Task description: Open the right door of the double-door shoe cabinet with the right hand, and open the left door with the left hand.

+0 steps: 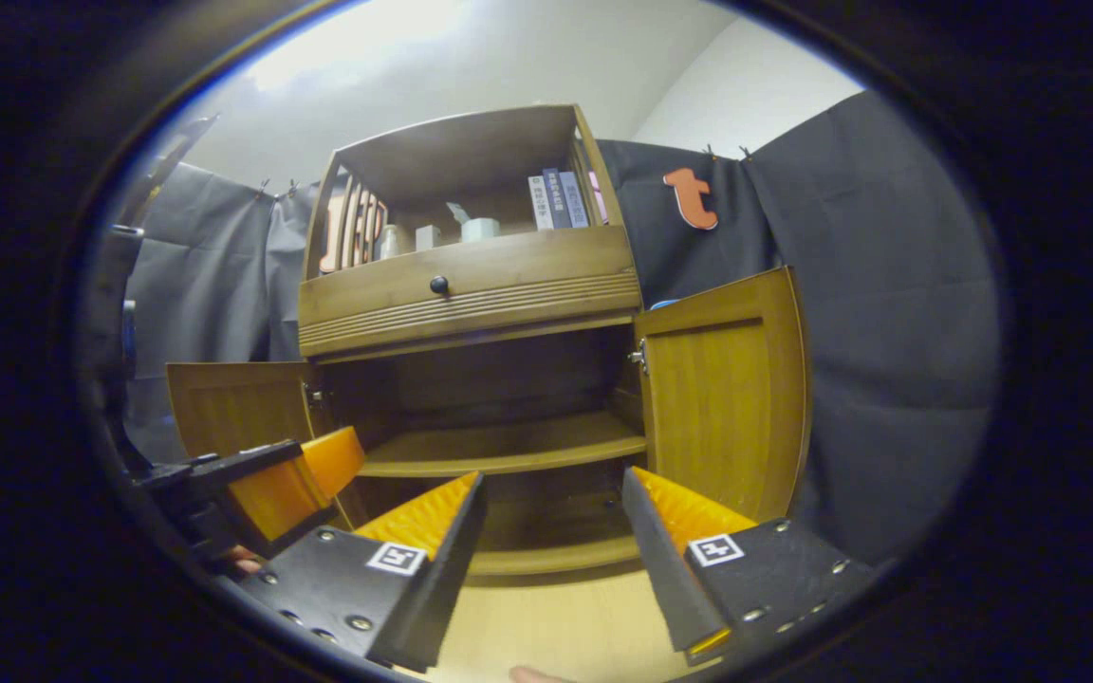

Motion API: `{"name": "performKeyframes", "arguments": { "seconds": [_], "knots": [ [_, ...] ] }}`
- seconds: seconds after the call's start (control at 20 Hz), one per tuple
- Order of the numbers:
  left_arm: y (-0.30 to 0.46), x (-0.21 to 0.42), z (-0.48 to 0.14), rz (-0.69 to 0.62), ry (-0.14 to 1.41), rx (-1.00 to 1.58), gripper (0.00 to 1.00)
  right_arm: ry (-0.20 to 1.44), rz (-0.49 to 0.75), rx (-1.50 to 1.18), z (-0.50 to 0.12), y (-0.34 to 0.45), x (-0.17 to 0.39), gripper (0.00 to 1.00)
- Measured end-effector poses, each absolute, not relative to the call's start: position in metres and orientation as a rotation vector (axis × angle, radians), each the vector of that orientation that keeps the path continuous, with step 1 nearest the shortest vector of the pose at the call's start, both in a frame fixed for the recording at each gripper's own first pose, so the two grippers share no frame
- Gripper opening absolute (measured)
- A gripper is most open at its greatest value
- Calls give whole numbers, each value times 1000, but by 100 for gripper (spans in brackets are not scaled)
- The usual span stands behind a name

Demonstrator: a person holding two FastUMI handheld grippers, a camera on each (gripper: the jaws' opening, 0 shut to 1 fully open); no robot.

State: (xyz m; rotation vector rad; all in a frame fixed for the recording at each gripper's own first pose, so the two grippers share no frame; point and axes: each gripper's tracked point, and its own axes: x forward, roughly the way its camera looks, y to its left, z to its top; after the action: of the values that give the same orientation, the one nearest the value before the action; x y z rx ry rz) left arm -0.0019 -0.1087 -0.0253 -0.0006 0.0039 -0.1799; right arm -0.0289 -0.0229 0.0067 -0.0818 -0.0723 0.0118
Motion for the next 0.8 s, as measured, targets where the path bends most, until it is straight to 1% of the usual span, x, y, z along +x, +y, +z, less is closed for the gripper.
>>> {"name": "performKeyframes", "arguments": {
  "seconds": [0.05,0.1,0.15,0.2,0.25,0.8],
  "knots": [
    [-108,-1,-24,-177,-1,2,76,-72,20,-82,6,-21,-28,89],
    [-108,-1,-26,-174,0,6,82,-68,26,-85,5,-19,-27,91],
    [-106,-1,-26,-168,4,10,77,-62,28,-90,3,-19,-25,91],
    [-105,0,-27,-165,5,14,77,-56,30,-96,2,-18,-24,91],
    [-104,0,-26,-164,5,20,87,-51,32,-103,1,-16,-23,91],
    [-98,7,-30,-169,28,17,87,-35,21,-102,-6,-13,-19,91]
  ]
}}
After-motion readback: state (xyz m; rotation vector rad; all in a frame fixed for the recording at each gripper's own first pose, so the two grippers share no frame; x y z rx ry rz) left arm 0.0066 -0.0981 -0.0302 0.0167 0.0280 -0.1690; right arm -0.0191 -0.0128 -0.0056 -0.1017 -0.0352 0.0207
